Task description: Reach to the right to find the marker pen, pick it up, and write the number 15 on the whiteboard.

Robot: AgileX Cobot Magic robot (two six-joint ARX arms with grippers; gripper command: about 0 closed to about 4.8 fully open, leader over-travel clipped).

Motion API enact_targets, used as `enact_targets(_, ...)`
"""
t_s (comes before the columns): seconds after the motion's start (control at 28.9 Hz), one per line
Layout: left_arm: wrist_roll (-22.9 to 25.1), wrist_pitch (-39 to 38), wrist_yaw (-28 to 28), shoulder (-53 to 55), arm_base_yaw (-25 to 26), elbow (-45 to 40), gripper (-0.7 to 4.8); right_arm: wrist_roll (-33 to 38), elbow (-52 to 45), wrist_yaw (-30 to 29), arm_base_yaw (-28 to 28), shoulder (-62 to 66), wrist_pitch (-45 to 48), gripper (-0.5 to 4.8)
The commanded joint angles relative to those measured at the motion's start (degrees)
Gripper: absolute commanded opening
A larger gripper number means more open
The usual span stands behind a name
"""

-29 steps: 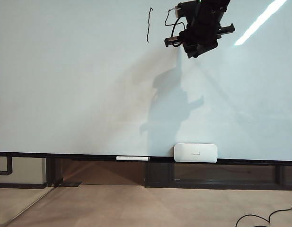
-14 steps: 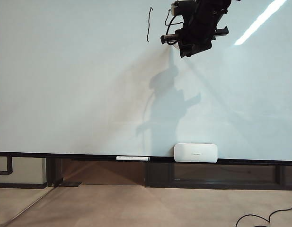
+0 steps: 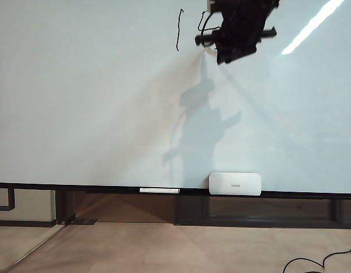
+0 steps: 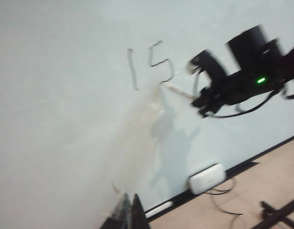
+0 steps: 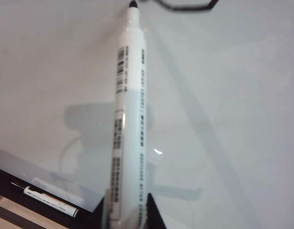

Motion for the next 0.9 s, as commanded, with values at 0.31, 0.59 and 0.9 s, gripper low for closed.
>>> enact_targets(0.31,3.3,-14.1,-17.4,-9.6,0.0,9.1,-0.05,0.1,0.3,-1.6,1.2,-10.9,-9.4,-0.02)
enact_targets(0.59,3.4,-23.4,-22.6,-10.8,0.0,14.6,-0.05,0.0,0.3,-1.6,1.3,-20.2,-15.6,-0.02)
enact_targets(0.9,3.4,-27.5,-24.8,-10.9,0.0,17.3,-0.05,-0.5,0.3,-1.6,1.3,-31.8,-24.7,-0.01)
